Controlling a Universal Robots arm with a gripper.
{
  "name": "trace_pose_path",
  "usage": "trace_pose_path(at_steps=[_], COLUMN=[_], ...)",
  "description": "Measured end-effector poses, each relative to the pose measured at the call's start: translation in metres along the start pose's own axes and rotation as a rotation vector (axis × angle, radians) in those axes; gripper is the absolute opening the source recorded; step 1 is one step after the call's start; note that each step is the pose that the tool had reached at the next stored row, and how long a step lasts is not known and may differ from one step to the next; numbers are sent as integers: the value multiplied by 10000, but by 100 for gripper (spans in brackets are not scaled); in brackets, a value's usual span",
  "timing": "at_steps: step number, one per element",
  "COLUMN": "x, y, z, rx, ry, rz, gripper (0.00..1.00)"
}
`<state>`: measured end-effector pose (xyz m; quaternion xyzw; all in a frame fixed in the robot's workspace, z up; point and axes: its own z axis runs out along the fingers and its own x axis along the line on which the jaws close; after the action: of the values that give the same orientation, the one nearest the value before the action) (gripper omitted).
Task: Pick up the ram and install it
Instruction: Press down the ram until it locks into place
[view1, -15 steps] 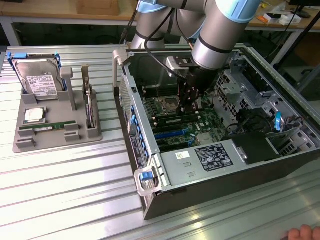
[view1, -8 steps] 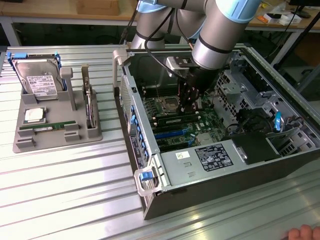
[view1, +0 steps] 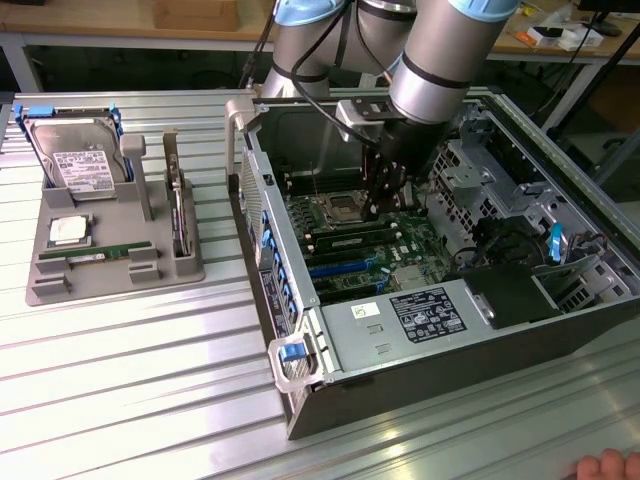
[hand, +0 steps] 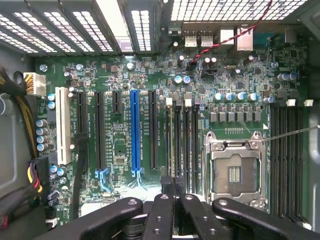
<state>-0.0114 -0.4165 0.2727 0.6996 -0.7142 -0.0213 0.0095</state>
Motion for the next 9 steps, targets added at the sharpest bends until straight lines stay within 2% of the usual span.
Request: trace_pose_path(at_steps=[3, 9], x=[-1, -2], y=[2, 2], z=[-85, -100], rx=[-3, -2], ry=[7, 3], rz=[2, 2], gripper=[11, 11])
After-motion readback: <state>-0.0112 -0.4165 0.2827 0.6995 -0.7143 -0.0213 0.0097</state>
